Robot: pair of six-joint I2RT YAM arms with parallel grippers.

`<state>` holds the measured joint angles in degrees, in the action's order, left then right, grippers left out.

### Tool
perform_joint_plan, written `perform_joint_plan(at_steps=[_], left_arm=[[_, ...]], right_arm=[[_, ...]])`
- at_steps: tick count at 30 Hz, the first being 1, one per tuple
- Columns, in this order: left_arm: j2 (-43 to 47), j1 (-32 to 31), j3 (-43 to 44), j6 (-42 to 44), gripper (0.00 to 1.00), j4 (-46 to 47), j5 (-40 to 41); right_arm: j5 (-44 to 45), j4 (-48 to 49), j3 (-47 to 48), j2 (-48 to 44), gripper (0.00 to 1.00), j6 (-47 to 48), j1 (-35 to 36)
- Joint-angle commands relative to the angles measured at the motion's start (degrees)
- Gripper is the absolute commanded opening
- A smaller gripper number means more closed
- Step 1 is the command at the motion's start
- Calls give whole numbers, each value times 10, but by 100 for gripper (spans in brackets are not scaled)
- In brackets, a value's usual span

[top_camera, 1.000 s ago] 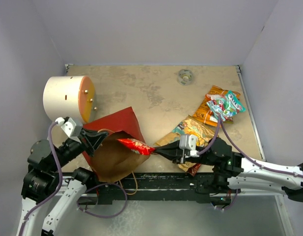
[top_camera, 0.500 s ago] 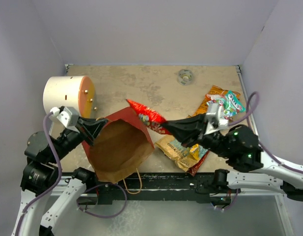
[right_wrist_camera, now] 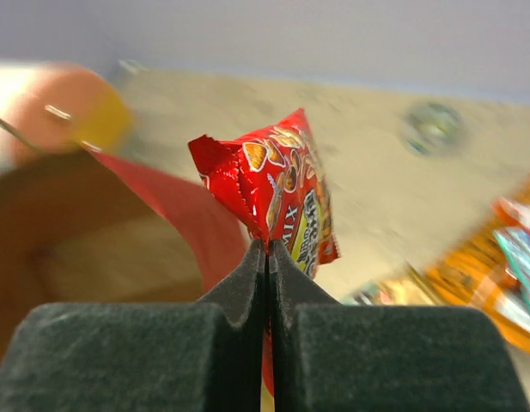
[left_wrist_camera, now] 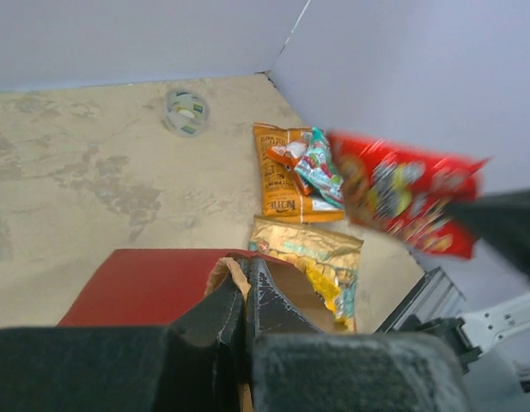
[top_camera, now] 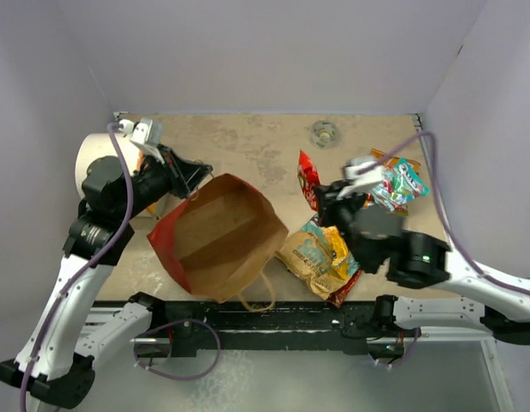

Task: Take the snacks out of the paper bag
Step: Place the snack at the center of the board.

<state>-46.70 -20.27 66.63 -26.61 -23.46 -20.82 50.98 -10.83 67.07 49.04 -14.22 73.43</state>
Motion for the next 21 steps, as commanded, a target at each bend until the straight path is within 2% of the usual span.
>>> perform_joint_plan(at_steps=[1, 6, 10, 14, 21], left_arm=[[-47, 3, 30, -97, 0, 121, -24], [-103, 2, 47, -187, 0, 176, -71], [-116, 2, 47, -240, 0, 209, -84], [-120, 4, 55, -239, 0, 208, -54], [-105, 27, 67, -157, 0, 48, 56]], right_arm=[[159, -299, 36, 75, 0, -224, -14], [116, -482, 23, 88, 0, -421, -45], [91, -561, 5, 48, 0, -515, -59], [81, -596, 3, -10, 0, -550, -60], [51, -615, 8, -52, 0, -554, -60]])
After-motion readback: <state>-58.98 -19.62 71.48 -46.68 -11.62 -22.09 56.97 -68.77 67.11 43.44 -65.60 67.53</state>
